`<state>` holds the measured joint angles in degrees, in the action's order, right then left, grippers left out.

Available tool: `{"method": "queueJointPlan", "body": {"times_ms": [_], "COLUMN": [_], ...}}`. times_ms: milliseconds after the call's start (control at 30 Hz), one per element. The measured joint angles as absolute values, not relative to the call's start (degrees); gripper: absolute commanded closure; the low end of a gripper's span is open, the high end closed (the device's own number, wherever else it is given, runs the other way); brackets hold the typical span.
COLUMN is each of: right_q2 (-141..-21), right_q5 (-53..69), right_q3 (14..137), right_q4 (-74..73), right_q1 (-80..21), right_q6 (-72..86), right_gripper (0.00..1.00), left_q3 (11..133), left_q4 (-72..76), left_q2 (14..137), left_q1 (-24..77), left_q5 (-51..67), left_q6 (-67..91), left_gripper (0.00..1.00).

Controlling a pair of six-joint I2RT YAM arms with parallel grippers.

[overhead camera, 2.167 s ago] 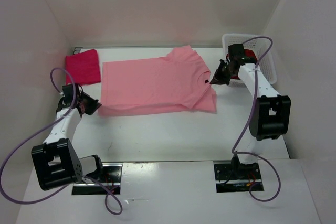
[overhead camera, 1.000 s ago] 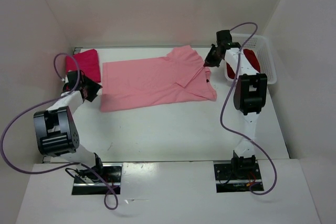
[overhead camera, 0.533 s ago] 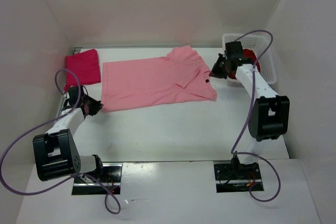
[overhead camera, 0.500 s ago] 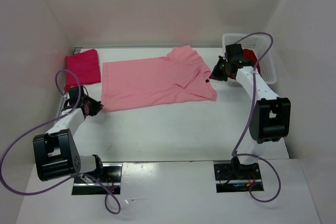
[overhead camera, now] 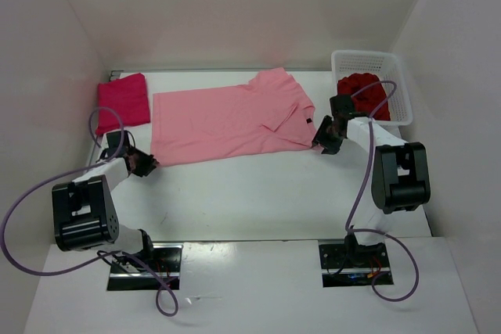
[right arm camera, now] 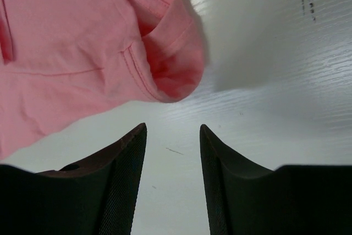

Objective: Fold and stack the t-shirts
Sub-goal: Fold the flattened tshirt in 1/3 of the way

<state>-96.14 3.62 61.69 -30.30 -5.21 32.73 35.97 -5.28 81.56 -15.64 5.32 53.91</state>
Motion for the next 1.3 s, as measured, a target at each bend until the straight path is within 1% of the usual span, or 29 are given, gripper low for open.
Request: {"method": "queueJointPlan", "body": {"times_ms": [133, 167, 267, 300, 433, 533, 567, 600, 633, 700, 733, 800, 933, 1033, 1300], "right_q2": [-97.19, -97.86, -99.18, -99.63, -101.84, -102.80, -103.20, -103.79, -104.40, -105.75, -106.15, -106.15, -105.80, -103.44, -89.52], "right_q5": [1.45, 1.06, -0.12, -0.34, -0.69, -0.73, -0.80, -0.89, -0.91, -0.93, -0.86, -0.93, -0.93, -0.89, 2.83], "right_q3": [61.71, 61.71, 61.73, 62.02, 63.42, 63.94, 64.27, 64.73, 65.25, 65.93, 66.11, 66.13, 65.93, 64.53, 57.36], "right_q4": [-29.02, -28.69, -27.64, -27.46, -26.09, -25.21, -25.06, -24.80, -24.53, -23.49, -23.40, -23.18, -23.40, -24.45, -31.29], "right_q1": [-5.23, -5.23, -5.23, -5.23, -5.23, -5.23, -5.23, -5.23, -5.23, -5.23, -5.23, -5.23, -5.23, -5.23, -4.51], "right_q6": [33.76, 34.11, 35.14, 35.33, 35.86, 36.12, 36.14, 36.16, 36.21, 36.60, 36.82, 37.26, 38.09, 38.48, 38.06], "right_gripper": [0.52, 0.52, 0.57, 0.62, 0.68, 0.68, 0.71, 0.73, 0.81, 0.88, 0.94, 0.99, 1.00, 1.00, 1.00], "left_q3": [35.70, 35.70, 35.70, 35.70, 36.86, 37.65, 37.74, 37.80, 37.91, 38.20, 38.35, 38.68, 39.42, 40.05, 39.86], "left_q4": [-4.32, -4.12, -3.25, -2.79, -1.85, -1.67, -1.67, -1.69, -1.72, -1.83, -1.96, -2.28, -3.79, -5.43, -12.91], "left_q2": [82.76, 83.18, 83.94, 84.20, 85.84, 86.61, 86.67, 86.72, 86.80, 86.94, 86.98, 87.07, 87.13, 87.02, 83.09], "left_q1": [-15.64, -15.64, -15.64, -15.64, -15.64, -15.64, -15.64, -15.64, -15.64, -15.64, -15.62, -15.59, -15.57, -15.57, -16.23], "left_q5": [5.34, 5.21, 5.15, 5.06, 5.04, 4.54, 4.36, 4.25, 4.10, 3.73, 3.44, 2.72, 1.74, 1.06, -0.64], "left_q6": [54.50, 54.48, 54.72, 54.68, 55.18, 55.53, 55.55, 55.55, 55.53, 55.44, 55.40, 55.18, 53.98, 52.77, 49.34], "left_gripper": [0.86, 0.91, 0.99, 1.00, 1.00, 1.00, 1.00, 1.00, 1.00, 1.00, 1.00, 1.00, 1.00, 1.00, 1.00]}}
